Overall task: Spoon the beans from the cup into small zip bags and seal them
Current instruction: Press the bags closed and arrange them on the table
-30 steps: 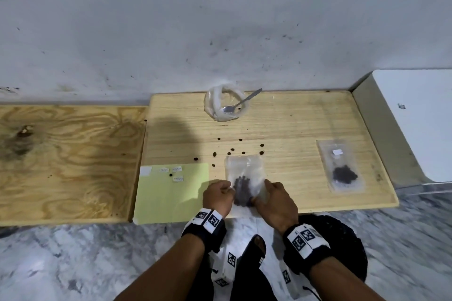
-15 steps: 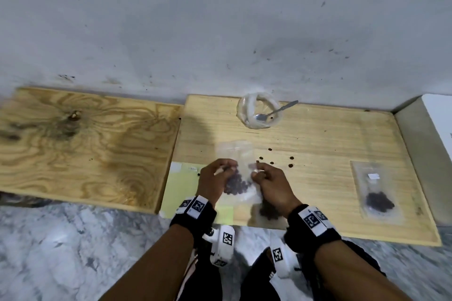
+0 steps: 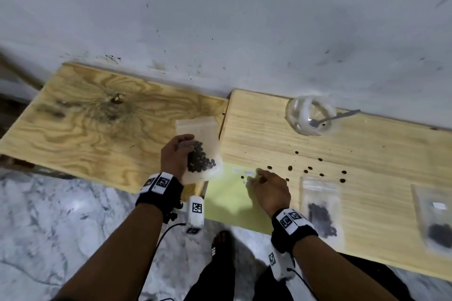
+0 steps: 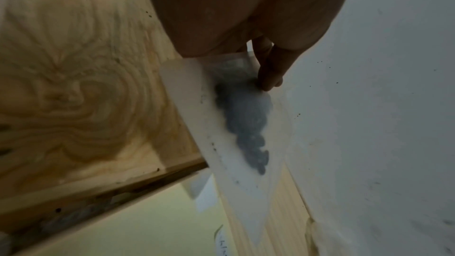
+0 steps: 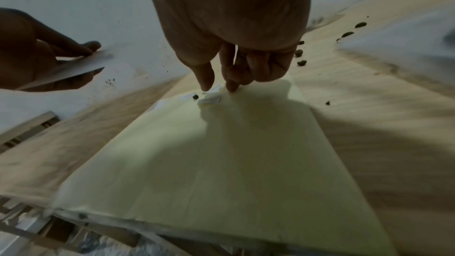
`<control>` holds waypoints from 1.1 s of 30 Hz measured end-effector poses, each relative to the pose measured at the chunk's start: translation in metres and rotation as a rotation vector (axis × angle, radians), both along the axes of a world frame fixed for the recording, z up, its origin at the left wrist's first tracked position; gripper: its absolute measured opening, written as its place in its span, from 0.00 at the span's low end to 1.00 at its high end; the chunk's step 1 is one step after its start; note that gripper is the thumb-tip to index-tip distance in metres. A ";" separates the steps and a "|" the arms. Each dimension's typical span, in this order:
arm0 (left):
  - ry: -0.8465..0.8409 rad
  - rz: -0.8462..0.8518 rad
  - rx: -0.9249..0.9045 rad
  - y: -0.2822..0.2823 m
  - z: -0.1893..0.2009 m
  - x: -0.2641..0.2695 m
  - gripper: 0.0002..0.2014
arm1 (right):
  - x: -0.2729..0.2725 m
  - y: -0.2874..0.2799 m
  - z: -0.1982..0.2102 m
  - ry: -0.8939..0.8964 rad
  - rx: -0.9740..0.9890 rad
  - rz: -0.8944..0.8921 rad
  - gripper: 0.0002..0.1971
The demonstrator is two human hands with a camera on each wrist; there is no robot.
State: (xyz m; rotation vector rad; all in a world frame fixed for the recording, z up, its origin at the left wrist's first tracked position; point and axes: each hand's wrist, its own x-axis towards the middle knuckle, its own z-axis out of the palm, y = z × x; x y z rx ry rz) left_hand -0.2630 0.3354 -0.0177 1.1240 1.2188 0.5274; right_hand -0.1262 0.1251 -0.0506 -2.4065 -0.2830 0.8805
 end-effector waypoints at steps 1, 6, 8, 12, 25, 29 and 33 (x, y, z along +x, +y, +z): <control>-0.003 -0.005 0.000 0.003 -0.001 0.001 0.18 | -0.002 0.003 -0.001 -0.019 -0.021 0.005 0.21; -0.005 -0.046 -0.015 0.004 0.001 0.012 0.16 | -0.004 0.018 -0.001 -0.070 -0.072 -0.037 0.11; -0.011 -0.062 -0.002 0.002 0.001 0.017 0.15 | -0.006 0.022 0.002 -0.089 -0.100 0.000 0.06; -0.003 -0.082 0.002 -0.005 0.003 0.024 0.11 | -0.001 0.024 0.006 -0.006 0.022 -0.078 0.04; 0.055 -0.378 0.088 -0.048 0.006 0.040 0.20 | 0.020 0.019 0.050 0.259 0.618 -0.195 0.06; 0.093 -0.320 0.072 -0.054 0.004 0.042 0.20 | 0.024 0.010 0.047 0.247 0.603 -0.230 0.03; 0.089 -0.179 0.063 -0.048 0.003 0.037 0.19 | 0.027 -0.003 0.017 0.111 0.420 -0.216 0.06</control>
